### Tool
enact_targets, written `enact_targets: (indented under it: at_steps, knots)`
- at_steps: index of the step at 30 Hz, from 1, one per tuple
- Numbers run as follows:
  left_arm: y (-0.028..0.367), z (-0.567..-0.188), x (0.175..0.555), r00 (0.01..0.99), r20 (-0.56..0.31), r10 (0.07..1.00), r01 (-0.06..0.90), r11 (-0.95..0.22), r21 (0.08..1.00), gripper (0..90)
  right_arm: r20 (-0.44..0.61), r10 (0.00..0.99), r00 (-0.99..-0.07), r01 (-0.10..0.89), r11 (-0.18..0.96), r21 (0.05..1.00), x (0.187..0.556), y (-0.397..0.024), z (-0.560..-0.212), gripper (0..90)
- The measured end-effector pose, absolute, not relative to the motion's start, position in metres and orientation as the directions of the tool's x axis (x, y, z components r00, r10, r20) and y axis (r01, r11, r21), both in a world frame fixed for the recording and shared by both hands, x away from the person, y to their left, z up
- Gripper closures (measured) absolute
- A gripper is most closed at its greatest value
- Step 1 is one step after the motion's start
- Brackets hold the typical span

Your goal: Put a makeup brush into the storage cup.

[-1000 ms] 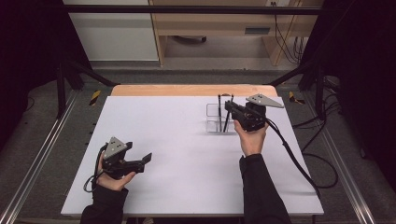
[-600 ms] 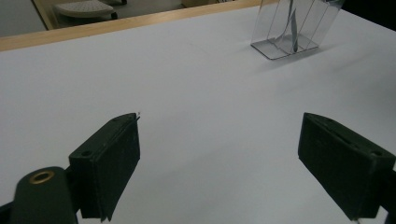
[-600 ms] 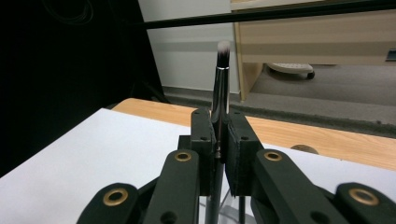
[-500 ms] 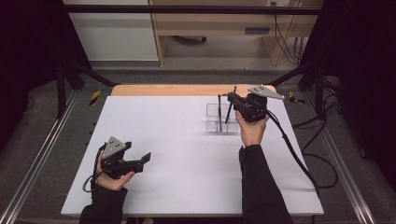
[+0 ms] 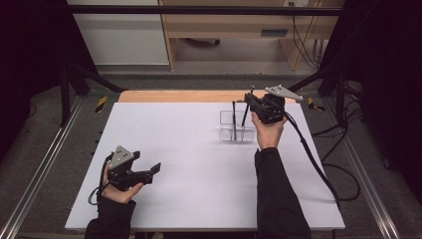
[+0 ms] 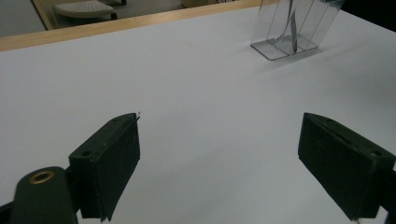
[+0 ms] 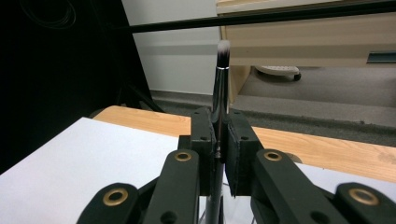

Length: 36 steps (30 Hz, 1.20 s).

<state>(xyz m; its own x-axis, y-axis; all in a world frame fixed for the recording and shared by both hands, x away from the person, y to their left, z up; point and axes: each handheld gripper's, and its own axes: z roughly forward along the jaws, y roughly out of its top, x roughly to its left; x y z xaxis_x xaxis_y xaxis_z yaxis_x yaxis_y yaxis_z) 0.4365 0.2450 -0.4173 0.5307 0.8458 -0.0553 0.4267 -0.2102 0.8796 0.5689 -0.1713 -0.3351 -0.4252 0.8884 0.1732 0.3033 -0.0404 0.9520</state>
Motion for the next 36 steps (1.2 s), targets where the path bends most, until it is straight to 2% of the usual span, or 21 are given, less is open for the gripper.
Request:
enact_targets:
  at_steps: [36]
  knots:
    - [0.245, -0.416, 0.435, 0.537, -0.049, 0.842, 0.417, -0.214, 0.884, 12.1, 0.175, 0.908, -0.382, 0.315, -0.051, 0.948, 0.597, -0.163, -0.349, 83.8]
